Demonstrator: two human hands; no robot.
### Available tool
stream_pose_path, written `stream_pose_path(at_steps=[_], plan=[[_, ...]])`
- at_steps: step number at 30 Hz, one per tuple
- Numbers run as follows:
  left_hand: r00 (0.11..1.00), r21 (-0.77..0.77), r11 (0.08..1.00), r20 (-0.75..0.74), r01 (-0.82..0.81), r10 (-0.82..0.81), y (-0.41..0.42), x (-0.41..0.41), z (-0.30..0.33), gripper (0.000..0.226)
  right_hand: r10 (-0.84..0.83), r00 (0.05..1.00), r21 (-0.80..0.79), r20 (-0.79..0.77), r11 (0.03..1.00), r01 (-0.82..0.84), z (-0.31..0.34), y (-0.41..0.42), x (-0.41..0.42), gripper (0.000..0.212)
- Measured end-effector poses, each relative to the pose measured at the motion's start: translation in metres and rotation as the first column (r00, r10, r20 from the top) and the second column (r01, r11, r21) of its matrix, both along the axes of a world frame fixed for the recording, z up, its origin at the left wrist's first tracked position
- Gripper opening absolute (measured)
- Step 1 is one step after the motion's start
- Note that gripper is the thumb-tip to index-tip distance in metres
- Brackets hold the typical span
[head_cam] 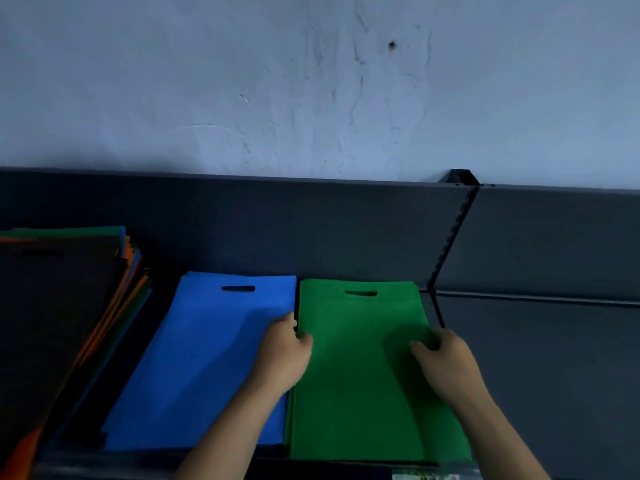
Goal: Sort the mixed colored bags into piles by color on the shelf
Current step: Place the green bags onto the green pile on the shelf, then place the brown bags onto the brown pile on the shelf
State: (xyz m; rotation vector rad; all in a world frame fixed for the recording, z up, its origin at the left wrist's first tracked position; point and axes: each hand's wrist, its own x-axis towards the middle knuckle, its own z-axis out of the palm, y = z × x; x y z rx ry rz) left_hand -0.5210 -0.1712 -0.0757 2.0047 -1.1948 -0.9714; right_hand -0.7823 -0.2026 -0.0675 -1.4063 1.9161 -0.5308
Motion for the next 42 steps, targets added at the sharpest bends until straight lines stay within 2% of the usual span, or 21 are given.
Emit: stream_pose_path(at_steps=[2,4,6,8,12,15,17,20,22,25,27,29,31,32,35,37,39,42], plan=[[1.000,-0.039,0.999,-0.014,-0.018,0.018,0.007,0.011,0.005,0.047,-0.051,0.992,-0.055,-0.118,0.997,0.045,-0.001,0.000,0.008,0.043],[0.999,-0.094,0.995,-0.027,-0.042,0.040,0.022,0.030,0.017,0.045,-0.087,0.989,-0.188,-0.124,0.980,0.062,0.005,0.004,0.027,0.049],[0.997,-0.154,0.985,0.003,-0.074,0.076,0.041,0.059,0.030,0.044,-0.041,0.999,-0.265,0.007,0.963,0.041,0.010,0.008,0.059,0.041],[0.991,-0.210,0.971,0.050,-0.111,0.125,0.062,0.099,0.042,0.043,0.076,0.987,-0.275,0.145,0.961,-0.034,0.010,0.011,0.103,0.030],[0.951,-0.282,0.917,0.044,-0.281,0.305,0.103,0.187,0.080,0.038,0.207,0.893,-0.141,0.401,0.977,-0.163,0.015,0.030,0.205,0.009],[0.893,-0.330,0.861,0.097,-0.388,0.439,0.136,0.255,0.102,0.037,0.223,0.834,-0.095,0.505,0.975,-0.203,0.018,0.052,0.274,0.005],[0.859,-0.307,0.859,0.188,-0.409,0.477,0.156,0.300,0.106,0.041,0.237,0.792,-0.065,0.562,0.968,-0.244,0.021,0.065,0.316,0.008],[0.802,-0.135,0.912,0.438,-0.388,0.406,0.175,0.356,0.092,0.050,0.252,0.757,-0.016,0.602,0.953,-0.304,0.022,0.084,0.367,0.016],[0.799,-0.032,0.938,0.513,-0.346,0.313,0.182,0.374,0.082,0.055,0.258,0.756,0.008,0.601,0.944,-0.329,0.023,0.094,0.397,0.021],[0.872,0.010,0.986,0.468,-0.168,0.144,0.184,0.367,0.070,0.056,0.215,0.723,0.077,0.656,0.935,-0.347,0.025,0.105,0.429,0.028],[0.939,-0.020,0.998,0.339,-0.061,0.064,0.186,0.362,0.070,0.058,0.162,0.709,0.107,0.686,0.942,-0.319,0.027,0.109,0.442,0.025],[0.955,-0.075,0.993,0.276,-0.089,0.106,0.189,0.377,0.073,0.056,0.123,0.736,0.091,0.666,0.966,-0.244,0.027,0.109,0.447,0.018],[0.924,-0.101,0.976,0.315,-0.193,0.216,0.192,0.394,0.075,0.054,0.098,0.751,0.085,0.653,0.976,-0.201,0.031,0.108,0.438,0.013],[0.912,-0.067,0.972,0.335,-0.225,0.234,0.193,0.399,0.076,0.055,0.083,0.755,0.098,0.651,0.977,-0.191,0.033,0.108,0.432,0.013],[0.923,0.045,0.989,0.367,-0.139,0.113,0.195,0.388,0.082,0.059,0.067,0.770,0.131,0.634,0.972,-0.193,0.036,0.102,0.413,0.015],[0.945,0.026,0.998,0.325,-0.050,0.039,0.189,0.376,0.082,0.060,0.093,0.771,0.151,0.631,0.959,-0.239,0.039,0.102,0.402,0.016],[0.968,-0.031,0.997,0.240,-0.067,0.072,0.198,0.417,0.077,0.061,0.125,0.800,0.135,0.587,0.959,-0.249,0.046,0.101,0.430,0.017],[0.942,-0.035,0.988,0.300,-0.148,0.152,0.192,0.432,0.071,0.062,0.149,0.809,0.139,0.569,0.952,-0.273,0.059,0.093,0.406,0.020]])
